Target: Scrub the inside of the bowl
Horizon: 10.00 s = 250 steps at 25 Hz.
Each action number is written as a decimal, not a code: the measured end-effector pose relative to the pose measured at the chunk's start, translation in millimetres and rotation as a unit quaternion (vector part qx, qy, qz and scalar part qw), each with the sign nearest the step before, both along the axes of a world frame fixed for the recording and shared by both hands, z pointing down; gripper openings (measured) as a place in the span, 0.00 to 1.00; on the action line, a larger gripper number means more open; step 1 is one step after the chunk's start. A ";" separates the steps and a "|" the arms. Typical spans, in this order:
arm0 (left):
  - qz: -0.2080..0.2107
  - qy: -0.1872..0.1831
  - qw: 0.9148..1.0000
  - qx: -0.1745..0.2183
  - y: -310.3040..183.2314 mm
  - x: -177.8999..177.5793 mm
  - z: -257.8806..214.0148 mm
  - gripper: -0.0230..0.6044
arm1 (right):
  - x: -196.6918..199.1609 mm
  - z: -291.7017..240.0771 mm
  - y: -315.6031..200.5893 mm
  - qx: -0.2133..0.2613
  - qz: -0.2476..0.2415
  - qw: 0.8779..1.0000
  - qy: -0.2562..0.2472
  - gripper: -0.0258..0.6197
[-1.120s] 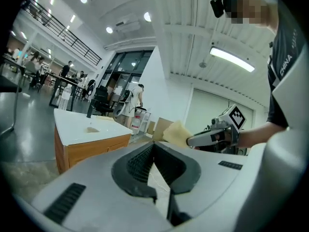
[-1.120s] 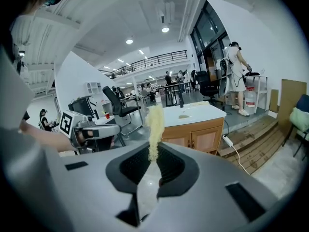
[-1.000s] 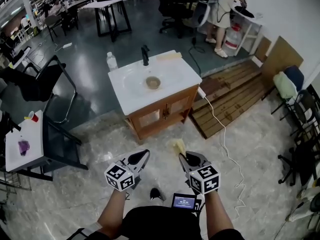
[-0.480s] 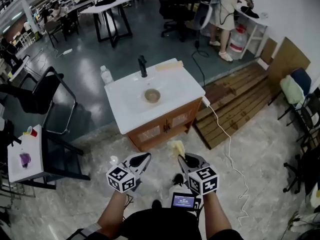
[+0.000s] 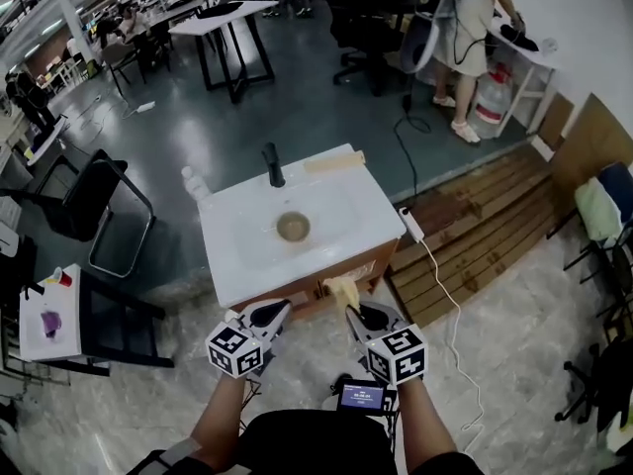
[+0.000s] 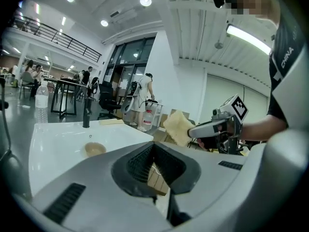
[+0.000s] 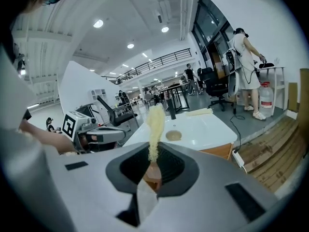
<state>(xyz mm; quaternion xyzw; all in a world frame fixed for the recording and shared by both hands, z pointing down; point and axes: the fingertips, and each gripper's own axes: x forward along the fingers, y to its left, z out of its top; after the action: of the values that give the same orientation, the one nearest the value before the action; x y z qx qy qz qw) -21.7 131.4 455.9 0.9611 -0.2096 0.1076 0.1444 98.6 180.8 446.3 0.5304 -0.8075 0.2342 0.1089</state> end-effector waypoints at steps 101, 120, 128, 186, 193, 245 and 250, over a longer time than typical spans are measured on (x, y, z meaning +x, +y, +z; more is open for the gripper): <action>-0.116 -0.218 0.907 -0.340 -320.3 19.7 247.7 0.15 | -39.9 253.9 -386.4 -0.309 -0.220 0.896 0.231 0.10; -0.102 -0.229 0.910 -0.331 -319.1 18.6 251.6 0.15 | -84.5 253.4 -383.5 -0.267 -0.296 0.898 0.186 0.10; -0.115 -0.233 0.909 -0.327 -323.2 15.9 253.5 0.14 | -84.7 239.7 -362.2 -0.291 -0.380 0.870 0.123 0.10; -0.116 -0.243 0.909 -0.316 -336.6 20.6 246.8 0.10 | -80.9 250.6 -378.6 -0.259 -0.361 0.874 0.198 0.10; -0.119 -0.241 0.909 -0.317 -338.4 18.1 247.7 0.09 | -92.7 247.8 -365.7 -0.248 -0.399 0.864 0.182 0.10; -0.117 -0.273 0.910 -0.289 -346.9 20.9 244.9 0.07 | -52.6 252.7 -399.1 -0.234 -0.340 0.873 0.258 0.10; -0.125 -0.271 0.908 -0.294 -347.6 20.5 244.7 0.07 | -66.5 250.7 -390.1 -0.254 -0.350 0.872 0.227 0.10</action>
<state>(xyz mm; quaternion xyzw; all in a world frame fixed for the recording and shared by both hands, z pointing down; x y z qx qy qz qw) -1.1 -216.2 700.6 0.7749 -0.3183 0.4019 0.3698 32.1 -209.3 697.0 0.2053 -0.8061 0.2509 0.4951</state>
